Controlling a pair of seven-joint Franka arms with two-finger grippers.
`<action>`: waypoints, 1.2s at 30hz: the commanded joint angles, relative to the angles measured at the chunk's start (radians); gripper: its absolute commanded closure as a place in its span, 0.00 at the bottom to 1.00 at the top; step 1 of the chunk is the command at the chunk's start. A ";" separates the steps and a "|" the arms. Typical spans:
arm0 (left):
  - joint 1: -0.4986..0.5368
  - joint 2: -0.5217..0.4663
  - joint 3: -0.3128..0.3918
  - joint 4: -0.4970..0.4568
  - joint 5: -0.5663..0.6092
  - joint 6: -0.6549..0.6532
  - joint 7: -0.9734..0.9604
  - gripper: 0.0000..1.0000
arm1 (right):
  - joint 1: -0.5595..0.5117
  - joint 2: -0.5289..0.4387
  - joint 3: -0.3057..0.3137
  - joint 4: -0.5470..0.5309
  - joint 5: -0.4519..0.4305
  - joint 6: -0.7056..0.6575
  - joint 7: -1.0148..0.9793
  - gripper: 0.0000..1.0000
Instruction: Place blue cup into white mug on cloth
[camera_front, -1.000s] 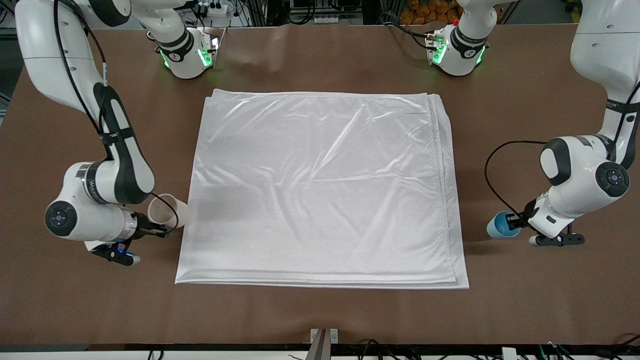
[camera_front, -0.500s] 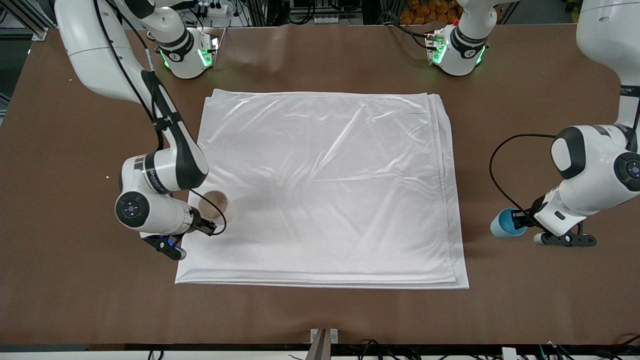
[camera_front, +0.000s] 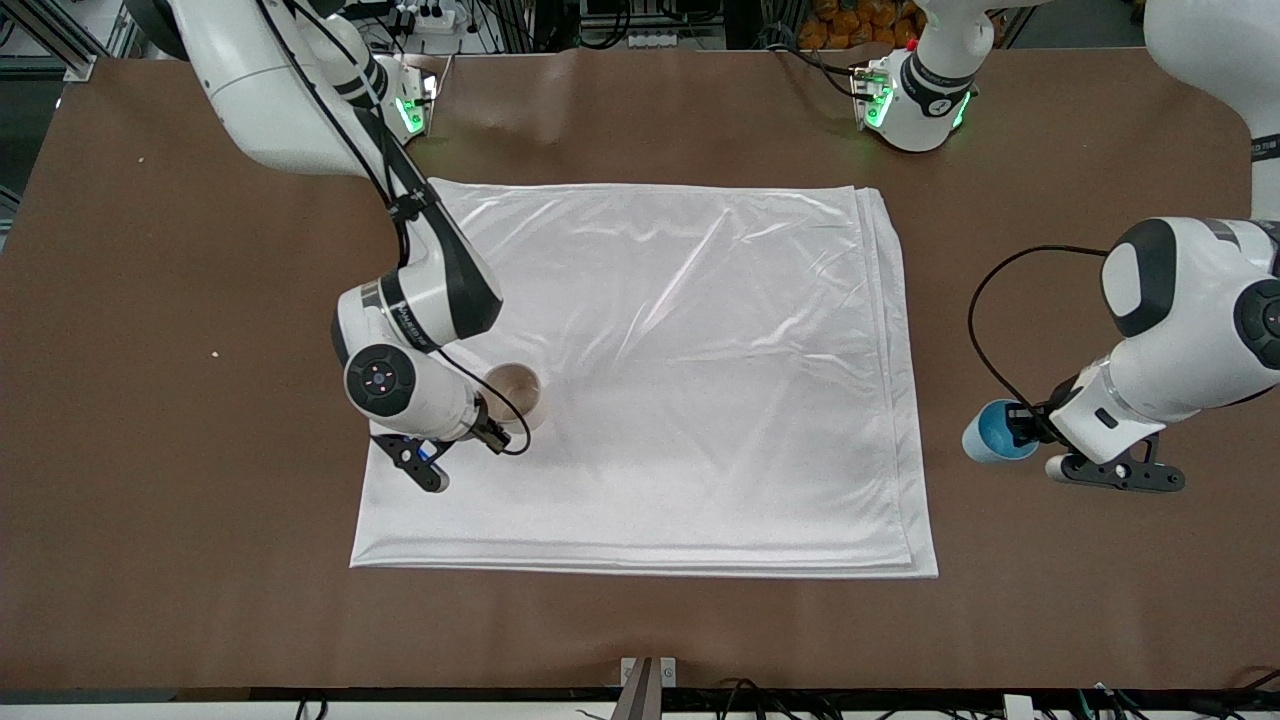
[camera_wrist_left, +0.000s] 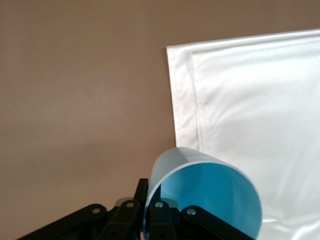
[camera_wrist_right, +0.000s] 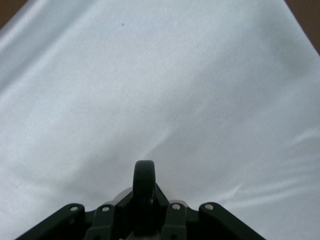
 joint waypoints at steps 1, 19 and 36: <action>-0.039 -0.027 0.004 0.041 0.022 -0.103 -0.063 1.00 | 0.040 0.002 -0.002 0.013 0.003 0.003 0.098 1.00; -0.124 -0.067 0.004 0.126 0.022 -0.292 -0.079 1.00 | 0.170 0.053 -0.002 0.013 0.003 0.107 0.360 1.00; -0.154 -0.095 -0.003 0.149 0.007 -0.323 -0.111 1.00 | 0.218 0.090 -0.004 0.011 0.003 0.162 0.441 0.65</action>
